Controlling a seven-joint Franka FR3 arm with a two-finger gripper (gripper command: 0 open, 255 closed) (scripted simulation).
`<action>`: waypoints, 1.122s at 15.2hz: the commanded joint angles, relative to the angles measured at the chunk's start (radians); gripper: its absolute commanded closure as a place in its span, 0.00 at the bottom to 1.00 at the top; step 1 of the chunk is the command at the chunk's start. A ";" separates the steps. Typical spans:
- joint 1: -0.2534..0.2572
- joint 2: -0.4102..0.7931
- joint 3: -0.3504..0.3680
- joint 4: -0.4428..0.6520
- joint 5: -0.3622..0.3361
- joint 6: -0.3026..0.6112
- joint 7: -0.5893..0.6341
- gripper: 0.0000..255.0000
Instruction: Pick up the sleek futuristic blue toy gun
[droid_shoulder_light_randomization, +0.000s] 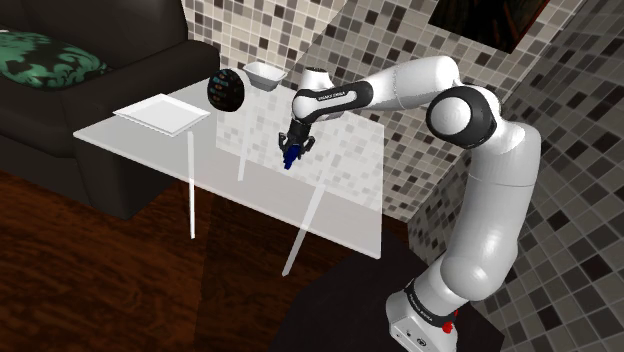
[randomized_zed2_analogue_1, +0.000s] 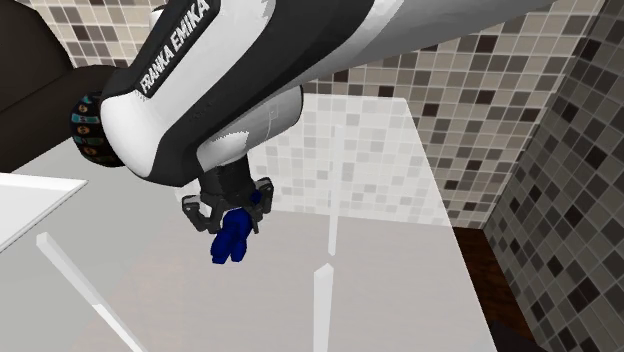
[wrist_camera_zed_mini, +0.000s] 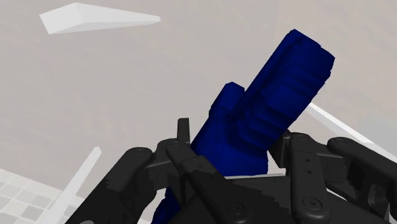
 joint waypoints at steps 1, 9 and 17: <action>0.000 0.001 0.000 0.000 0.000 0.000 0.000 1.00; -0.001 -0.028 0.001 0.013 0.002 -0.043 -0.001 1.00; -0.001 -0.073 0.002 0.058 0.005 -0.132 -0.003 1.00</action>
